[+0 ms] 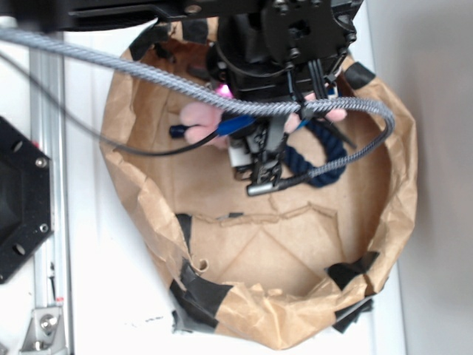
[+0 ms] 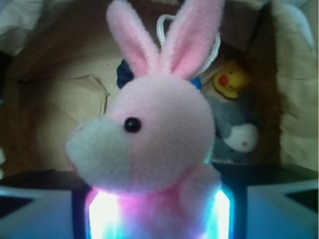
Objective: Grab the pink bunny.
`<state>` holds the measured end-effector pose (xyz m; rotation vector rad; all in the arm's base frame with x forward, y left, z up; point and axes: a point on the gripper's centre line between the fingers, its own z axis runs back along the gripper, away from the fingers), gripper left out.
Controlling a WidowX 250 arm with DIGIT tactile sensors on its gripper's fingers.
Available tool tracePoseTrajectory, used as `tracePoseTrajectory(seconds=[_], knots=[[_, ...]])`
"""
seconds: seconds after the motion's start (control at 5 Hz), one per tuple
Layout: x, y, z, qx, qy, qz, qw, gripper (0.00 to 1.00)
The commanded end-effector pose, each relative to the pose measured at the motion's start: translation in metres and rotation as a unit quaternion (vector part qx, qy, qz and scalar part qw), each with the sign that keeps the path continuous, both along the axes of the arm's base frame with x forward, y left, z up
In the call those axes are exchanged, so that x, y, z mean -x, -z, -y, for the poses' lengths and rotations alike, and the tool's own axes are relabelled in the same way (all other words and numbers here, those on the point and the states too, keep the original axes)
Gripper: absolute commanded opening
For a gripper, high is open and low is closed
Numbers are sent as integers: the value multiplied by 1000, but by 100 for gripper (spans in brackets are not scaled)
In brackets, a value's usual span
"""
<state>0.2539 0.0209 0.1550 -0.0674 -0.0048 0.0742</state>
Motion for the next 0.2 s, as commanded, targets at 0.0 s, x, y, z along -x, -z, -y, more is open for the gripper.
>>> tracePoseTrajectory(seconds=[0.0], knots=[[-5,-12,18,-84,-17,49,995,0]])
